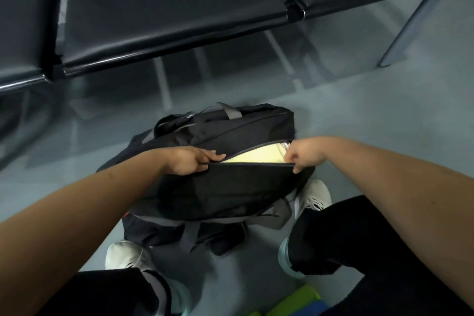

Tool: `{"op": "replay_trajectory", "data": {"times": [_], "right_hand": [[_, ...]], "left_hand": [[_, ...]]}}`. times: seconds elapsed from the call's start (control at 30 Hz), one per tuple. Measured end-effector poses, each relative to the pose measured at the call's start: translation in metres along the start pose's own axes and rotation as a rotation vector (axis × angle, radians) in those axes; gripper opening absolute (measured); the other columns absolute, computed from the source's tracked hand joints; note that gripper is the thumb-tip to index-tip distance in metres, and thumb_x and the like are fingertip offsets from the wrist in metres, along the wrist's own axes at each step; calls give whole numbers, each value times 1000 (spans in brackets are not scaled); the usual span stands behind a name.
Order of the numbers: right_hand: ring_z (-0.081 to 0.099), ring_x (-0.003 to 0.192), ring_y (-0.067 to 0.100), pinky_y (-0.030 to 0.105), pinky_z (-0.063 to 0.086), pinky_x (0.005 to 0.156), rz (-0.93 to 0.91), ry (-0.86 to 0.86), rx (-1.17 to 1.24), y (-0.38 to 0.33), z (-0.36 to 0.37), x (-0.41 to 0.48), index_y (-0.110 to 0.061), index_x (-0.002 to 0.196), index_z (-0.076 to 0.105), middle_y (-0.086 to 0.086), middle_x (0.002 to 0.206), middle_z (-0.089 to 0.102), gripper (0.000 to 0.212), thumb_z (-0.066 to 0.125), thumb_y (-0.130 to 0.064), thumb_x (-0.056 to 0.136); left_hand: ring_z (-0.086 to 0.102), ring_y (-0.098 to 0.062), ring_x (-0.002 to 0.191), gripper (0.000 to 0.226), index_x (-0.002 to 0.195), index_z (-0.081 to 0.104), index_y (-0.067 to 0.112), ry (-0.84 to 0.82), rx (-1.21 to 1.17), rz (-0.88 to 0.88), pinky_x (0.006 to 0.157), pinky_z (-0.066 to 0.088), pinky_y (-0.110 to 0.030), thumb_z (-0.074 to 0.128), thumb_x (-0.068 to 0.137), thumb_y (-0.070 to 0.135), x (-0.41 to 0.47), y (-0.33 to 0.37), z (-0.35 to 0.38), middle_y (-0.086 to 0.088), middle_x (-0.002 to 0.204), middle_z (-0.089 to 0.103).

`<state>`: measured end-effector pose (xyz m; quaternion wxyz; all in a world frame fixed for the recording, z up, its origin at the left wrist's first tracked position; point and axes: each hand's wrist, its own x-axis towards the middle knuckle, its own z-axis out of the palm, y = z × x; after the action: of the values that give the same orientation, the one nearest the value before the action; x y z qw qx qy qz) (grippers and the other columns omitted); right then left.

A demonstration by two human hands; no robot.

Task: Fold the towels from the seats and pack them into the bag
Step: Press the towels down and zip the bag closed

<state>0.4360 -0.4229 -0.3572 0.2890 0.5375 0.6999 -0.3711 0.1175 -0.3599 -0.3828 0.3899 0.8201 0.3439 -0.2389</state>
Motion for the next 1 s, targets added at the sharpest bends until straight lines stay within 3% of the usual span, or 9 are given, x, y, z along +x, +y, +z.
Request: {"op": "replay_trajectory", "data": {"times": [0.13,0.23,0.33,0.43,0.53,0.63,0.77,0.9,1.0], "right_hand": [[45,62,7,14,34,53,-26,311,335,8,-26,-2,-23,69,56,-5,67,51,30,71,-9,91],[50,68,10,20,37,60,-72,416,346,-3,-50,-1,-24,76,61,-4,74,57,22,70,-12,92],[52,74,14,22,38,60,-71,382,278,-6,-48,11,-21,82,61,-7,74,56,15,70,-14,93],[54,80,16,24,38,61,-74,424,268,-10,-44,23,-23,86,63,-7,76,56,12,71,-16,92],[54,78,15,21,38,61,-100,465,325,-10,-41,33,-25,84,64,-6,76,59,13,73,-19,90],[53,84,15,28,41,71,-118,459,358,6,-37,37,-28,80,63,-3,82,62,16,78,-31,87],[51,101,21,31,42,94,-51,389,349,49,-15,39,-19,96,69,3,102,60,14,73,-31,92],[53,84,16,30,39,76,-44,303,660,73,-7,41,-23,74,64,-2,85,59,20,77,-22,89],[42,63,11,28,30,61,-84,206,731,77,-25,39,-19,66,57,-13,55,48,29,78,-14,85]], "left_hand": [[27,-2,143,53,148,48,28,-47,-166,-86,117,15,-17,53,98,10,-11,-1,-12,19,151,30],[44,-11,138,61,130,63,30,-8,-230,-159,119,27,-28,57,71,45,-18,0,-23,7,150,50],[61,-13,108,62,102,67,24,223,-213,-100,102,44,-32,55,69,75,-5,28,-28,6,114,67],[57,-16,112,40,109,67,12,421,-170,27,101,39,-24,65,92,48,23,65,-19,-2,119,64],[50,-23,119,30,106,68,5,478,-140,6,106,34,-24,67,95,33,50,72,-7,-7,123,55],[49,-23,116,19,88,66,8,437,-163,-109,99,35,-20,69,94,26,57,63,-12,-7,121,50],[48,-21,105,30,67,53,18,304,-182,-170,88,32,-17,70,92,20,58,63,-25,-6,115,45],[44,-28,118,19,86,63,17,122,55,-197,104,37,-29,61,97,33,69,73,-35,-5,115,36],[42,-28,121,22,80,55,27,193,100,-115,107,37,-35,61,95,41,77,85,-44,-5,114,40]]}}
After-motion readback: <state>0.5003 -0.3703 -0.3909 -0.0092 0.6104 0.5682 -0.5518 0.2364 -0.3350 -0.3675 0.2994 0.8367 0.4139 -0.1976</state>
